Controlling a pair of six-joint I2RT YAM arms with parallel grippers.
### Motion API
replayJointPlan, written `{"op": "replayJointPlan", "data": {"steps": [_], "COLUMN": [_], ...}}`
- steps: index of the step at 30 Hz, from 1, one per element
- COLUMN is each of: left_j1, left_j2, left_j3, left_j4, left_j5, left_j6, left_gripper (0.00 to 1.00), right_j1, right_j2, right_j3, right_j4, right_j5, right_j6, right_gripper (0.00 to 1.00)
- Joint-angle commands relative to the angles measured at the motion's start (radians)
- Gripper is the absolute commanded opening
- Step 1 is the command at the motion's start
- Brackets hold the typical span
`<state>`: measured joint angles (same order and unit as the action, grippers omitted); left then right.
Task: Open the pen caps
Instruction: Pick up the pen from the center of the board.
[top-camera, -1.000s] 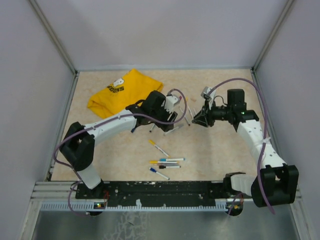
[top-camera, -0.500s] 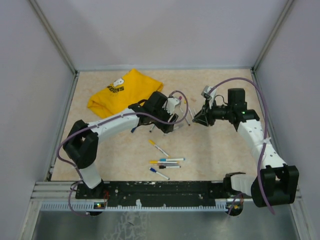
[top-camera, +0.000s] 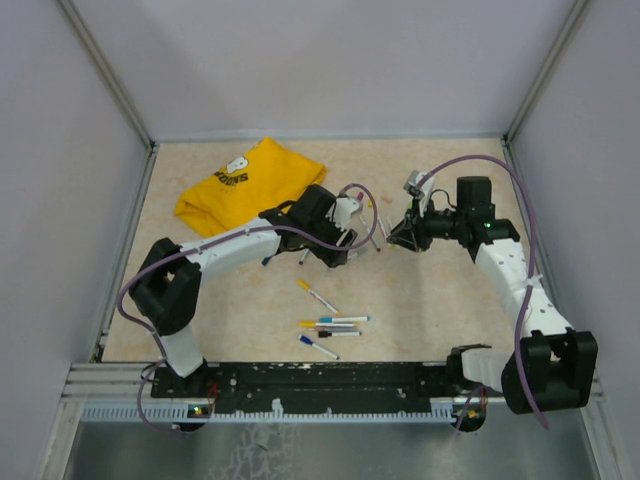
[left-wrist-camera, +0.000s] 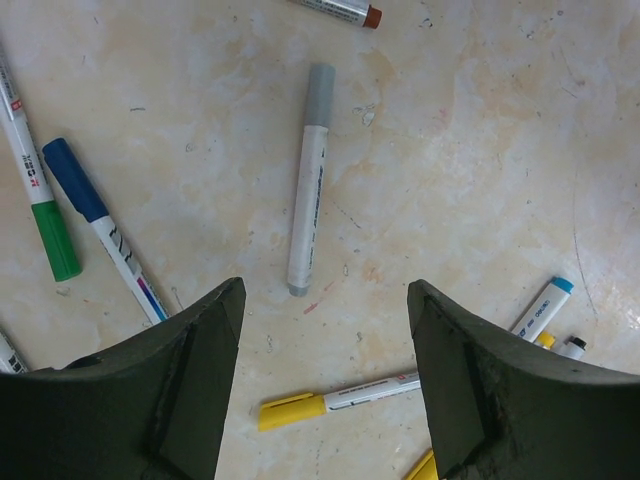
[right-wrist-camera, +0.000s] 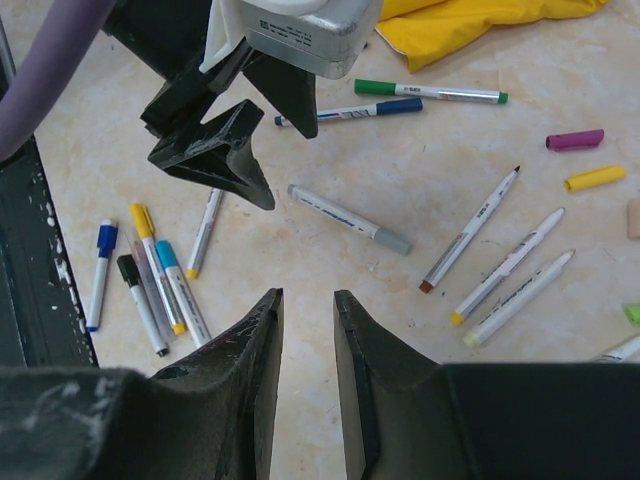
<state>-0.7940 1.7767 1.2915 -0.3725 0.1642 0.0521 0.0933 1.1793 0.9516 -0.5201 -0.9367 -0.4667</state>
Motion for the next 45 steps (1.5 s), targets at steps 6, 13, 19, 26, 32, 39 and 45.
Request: {"op": "replayJointPlan", "data": {"steps": [6, 13, 19, 26, 32, 39, 45], "left_j1": [0.003, 0.004, 0.005, 0.006, 0.006, 0.001, -0.019], "left_j2": [0.015, 0.09, 0.182, 0.236, 0.257, 0.255, 0.263], "left_j3": [-0.015, 0.066, 0.166, 0.196, 0.194, 0.169, 0.156], "left_j4": [0.053, -0.009, -0.078, -0.104, -0.116, -0.118, -0.127], "left_j5": [-0.023, -0.038, -0.032, 0.015, 0.033, 0.032, -0.018], "left_j6": [0.045, 0.08, 0.111, 0.129, 0.123, 0.091, 0.079], "left_gripper": [0.72, 0.72, 0.7, 0.6, 0.53, 0.49, 0.49], "right_j1": [-0.015, -0.02, -0.032, -0.049, -0.056, -0.058, -0.057], "right_j2": [-0.001, 0.002, -0.001, -0.001, 0.002, 0.007, 0.012], "right_j3": [0.04, 0.038, 0.039, 0.039, 0.038, 0.038, 0.037], "right_j4": [0.017, 0.017, 0.015, 0.017, 0.017, 0.016, 0.015], "right_j5": [-0.006, -0.008, -0.01, -0.014, -0.016, -0.024, -0.033], "right_j6": [-0.009, -0.007, -0.007, -0.006, -0.004, -0.004, -0.005], "right_gripper": [0.28, 0.27, 0.27, 0.28, 0.28, 0.27, 0.28]}}
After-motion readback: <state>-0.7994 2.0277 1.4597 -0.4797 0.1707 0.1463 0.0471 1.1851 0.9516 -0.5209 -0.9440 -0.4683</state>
